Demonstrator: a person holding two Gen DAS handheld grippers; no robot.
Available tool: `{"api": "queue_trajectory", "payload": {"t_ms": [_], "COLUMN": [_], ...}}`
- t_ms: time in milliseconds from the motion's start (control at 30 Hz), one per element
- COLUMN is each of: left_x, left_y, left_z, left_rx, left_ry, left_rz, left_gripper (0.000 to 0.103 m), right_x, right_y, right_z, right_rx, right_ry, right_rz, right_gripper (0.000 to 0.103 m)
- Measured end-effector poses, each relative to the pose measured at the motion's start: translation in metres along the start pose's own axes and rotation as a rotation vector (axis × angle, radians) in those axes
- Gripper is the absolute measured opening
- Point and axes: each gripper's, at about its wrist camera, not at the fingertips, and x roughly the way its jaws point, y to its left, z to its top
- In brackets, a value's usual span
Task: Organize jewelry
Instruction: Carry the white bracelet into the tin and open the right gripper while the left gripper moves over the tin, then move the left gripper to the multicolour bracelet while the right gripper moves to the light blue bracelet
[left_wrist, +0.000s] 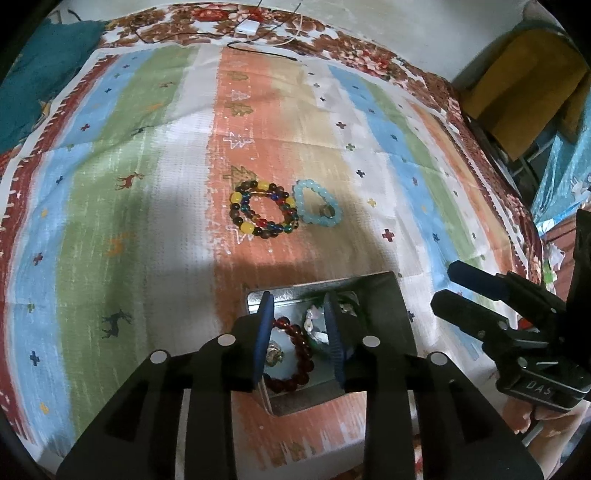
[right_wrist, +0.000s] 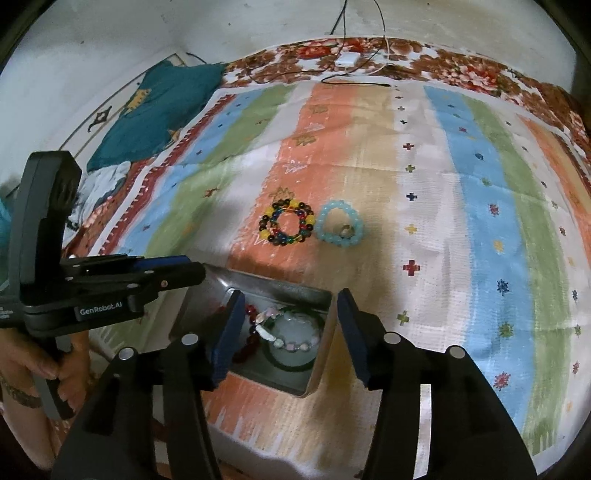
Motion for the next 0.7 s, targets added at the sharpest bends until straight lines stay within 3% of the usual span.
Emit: {"api": "queue_trajectory", "payload": {"t_ms": [400,700], "left_x": [0.014,0.037], "left_y": [0.004,0.005], "left_z": [0.02,0.04], "left_rx": [-0.027,0.005], "left_ry": [-0.008,0.037], "left_rz": [0.014,0.037], "left_gripper": [0.042,0.043], "right_x": [0.011,0.038], "right_y": [-0.012,-0.031], "right_z": [0.014,0.032], "right_rx": [0.028,0.069], "right_ry": [0.001,0.048], "right_rz": [-0.037,-0.082], "right_gripper": [0.066,0.068]}}
